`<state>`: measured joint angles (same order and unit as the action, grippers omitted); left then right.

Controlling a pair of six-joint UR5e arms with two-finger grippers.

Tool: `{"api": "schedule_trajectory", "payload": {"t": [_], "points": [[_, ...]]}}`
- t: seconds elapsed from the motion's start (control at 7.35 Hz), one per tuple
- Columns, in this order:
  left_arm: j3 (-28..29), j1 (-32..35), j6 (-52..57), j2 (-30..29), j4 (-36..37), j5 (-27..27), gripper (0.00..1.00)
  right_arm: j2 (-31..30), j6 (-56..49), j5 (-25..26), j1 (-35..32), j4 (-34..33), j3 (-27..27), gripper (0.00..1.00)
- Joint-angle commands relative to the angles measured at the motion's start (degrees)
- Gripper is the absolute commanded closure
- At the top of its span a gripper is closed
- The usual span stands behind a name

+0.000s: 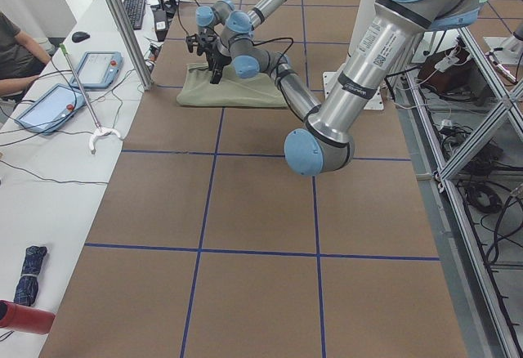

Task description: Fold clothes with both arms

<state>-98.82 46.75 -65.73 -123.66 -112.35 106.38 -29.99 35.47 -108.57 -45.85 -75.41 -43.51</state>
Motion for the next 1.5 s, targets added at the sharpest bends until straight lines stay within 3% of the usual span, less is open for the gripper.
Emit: {"api": "schedule_trajectory", "payload": {"t": [0.0,0.95,1.22,1.36], "points": [[0.3,-0.1,0.0,0.0,-0.1,0.1,0.0,-0.2,-2.0,0.0,-1.5,0.0,0.3,0.0],[0.6,-0.2,-0.1,-0.4,-0.1,0.0,0.0,-2.0,-4.4,-0.5,-5.0,0.0,-0.5,0.0],[0.5,-0.4,-0.9,-0.5,-0.4,0.1,0.0,-2.7,-2.4,-5.5,-5.6,-1.3,-7.5,0.0],[-0.4,-2.1,-3.1,0.2,-1.8,0.4,0.0,-5.5,-1.1,-7.6,-5.5,-6.5,-15.5,0.0]]}}
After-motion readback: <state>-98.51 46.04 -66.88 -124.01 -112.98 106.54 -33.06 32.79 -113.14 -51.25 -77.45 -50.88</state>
